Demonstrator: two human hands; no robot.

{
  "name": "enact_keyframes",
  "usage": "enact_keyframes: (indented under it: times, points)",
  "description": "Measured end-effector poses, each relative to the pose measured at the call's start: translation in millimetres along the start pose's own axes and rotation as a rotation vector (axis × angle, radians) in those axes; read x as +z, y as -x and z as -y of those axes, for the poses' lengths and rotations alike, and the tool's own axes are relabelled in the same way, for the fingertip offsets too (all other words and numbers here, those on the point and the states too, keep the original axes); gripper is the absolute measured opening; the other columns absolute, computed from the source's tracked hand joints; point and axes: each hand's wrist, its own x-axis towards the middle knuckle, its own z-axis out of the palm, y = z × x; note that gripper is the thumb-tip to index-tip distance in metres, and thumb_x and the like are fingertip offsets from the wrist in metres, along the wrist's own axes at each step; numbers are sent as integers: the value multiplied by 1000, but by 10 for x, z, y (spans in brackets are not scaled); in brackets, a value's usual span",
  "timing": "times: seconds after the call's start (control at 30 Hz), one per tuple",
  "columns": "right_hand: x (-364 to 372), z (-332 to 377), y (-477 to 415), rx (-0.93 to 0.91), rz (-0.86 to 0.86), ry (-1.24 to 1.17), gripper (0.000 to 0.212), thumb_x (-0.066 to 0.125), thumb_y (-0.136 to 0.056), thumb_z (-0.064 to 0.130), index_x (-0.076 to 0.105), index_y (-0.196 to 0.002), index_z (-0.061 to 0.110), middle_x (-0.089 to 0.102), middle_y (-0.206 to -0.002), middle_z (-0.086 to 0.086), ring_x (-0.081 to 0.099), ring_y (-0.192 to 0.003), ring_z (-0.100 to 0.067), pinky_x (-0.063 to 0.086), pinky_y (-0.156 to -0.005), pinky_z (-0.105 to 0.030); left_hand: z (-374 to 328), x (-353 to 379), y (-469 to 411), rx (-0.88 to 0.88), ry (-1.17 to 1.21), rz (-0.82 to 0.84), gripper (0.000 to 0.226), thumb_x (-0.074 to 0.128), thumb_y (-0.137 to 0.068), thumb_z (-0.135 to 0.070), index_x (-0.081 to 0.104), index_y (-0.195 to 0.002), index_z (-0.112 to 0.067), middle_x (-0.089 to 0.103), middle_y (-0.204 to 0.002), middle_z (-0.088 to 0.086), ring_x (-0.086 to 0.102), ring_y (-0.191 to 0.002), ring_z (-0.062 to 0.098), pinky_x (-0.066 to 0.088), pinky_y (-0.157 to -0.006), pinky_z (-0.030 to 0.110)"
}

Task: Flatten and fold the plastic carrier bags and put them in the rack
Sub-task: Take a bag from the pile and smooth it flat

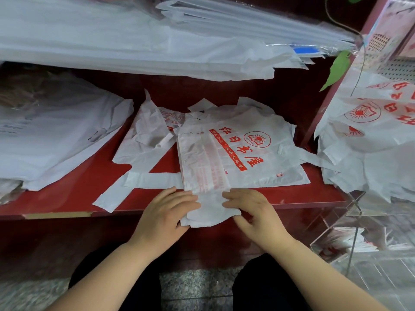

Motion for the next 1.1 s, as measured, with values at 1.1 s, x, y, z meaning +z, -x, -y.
enact_keyframes:
  times: [1.1]
  points:
    - [93,91,-350,162,57,280,25,47,-76,27,68,-83,17,69,-95,0,54,-90,-18,39,-74,-28,44,45,-278,-49,-281,12,54,23,-95,-46,65,-112,-16,68,-110,-1,64,-103,16,28,-97,29]
